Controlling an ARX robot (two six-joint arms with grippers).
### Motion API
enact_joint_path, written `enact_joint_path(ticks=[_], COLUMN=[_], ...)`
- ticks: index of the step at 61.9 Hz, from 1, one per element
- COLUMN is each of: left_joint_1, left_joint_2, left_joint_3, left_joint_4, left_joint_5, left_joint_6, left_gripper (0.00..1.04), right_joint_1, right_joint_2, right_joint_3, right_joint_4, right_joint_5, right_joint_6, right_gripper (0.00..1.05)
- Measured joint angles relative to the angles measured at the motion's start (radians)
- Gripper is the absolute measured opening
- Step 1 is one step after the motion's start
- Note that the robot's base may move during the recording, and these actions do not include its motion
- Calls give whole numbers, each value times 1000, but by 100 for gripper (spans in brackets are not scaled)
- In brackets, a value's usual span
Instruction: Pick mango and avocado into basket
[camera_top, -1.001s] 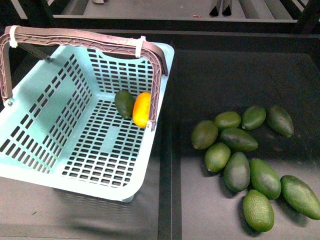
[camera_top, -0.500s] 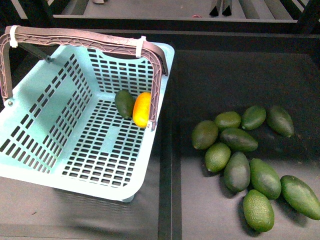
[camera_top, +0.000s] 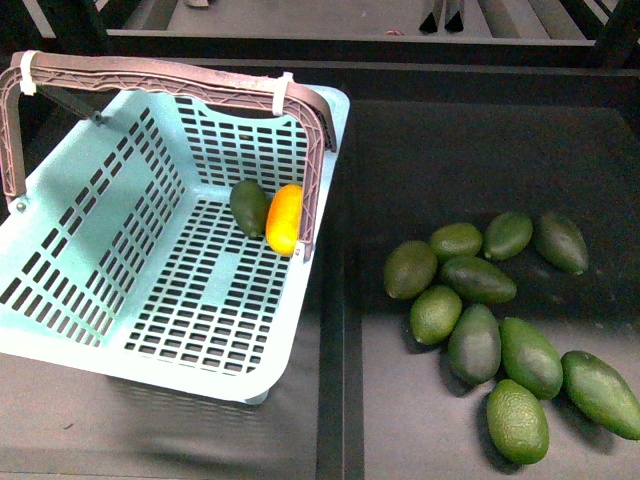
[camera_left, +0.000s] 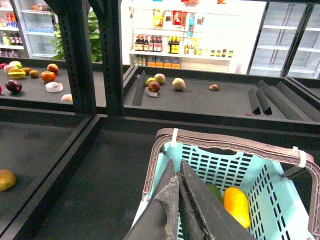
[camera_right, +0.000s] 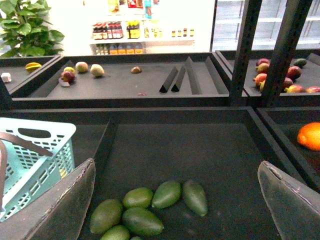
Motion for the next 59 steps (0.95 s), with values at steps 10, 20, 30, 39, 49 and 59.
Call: enact_joint_path(ticks=[10, 20, 30, 39, 49, 59], left_joint_1=[0, 0, 0, 0, 0, 0], left_joint_2=[0, 0, 0, 0, 0, 0], left_joint_3=[0, 0, 0, 0, 0, 0], left_joint_4=[0, 0, 0, 0, 0, 0], left_joint_5=[0, 0, 0, 0, 0, 0], left_joint_6=[0, 0, 0, 0, 0, 1], left_gripper=[2, 2, 5, 54, 87, 96], right_joint_1=[0, 0, 0, 0, 0, 0], right_joint_2=[0, 0, 0, 0, 0, 0], right_joint_3=[0, 0, 0, 0, 0, 0], right_joint_4=[0, 0, 0, 0, 0, 0], right_joint_5=[0, 0, 0, 0, 0, 0], right_joint_6=[0, 0, 0, 0, 0, 0], right_gripper=[96, 96, 96, 96, 96, 96])
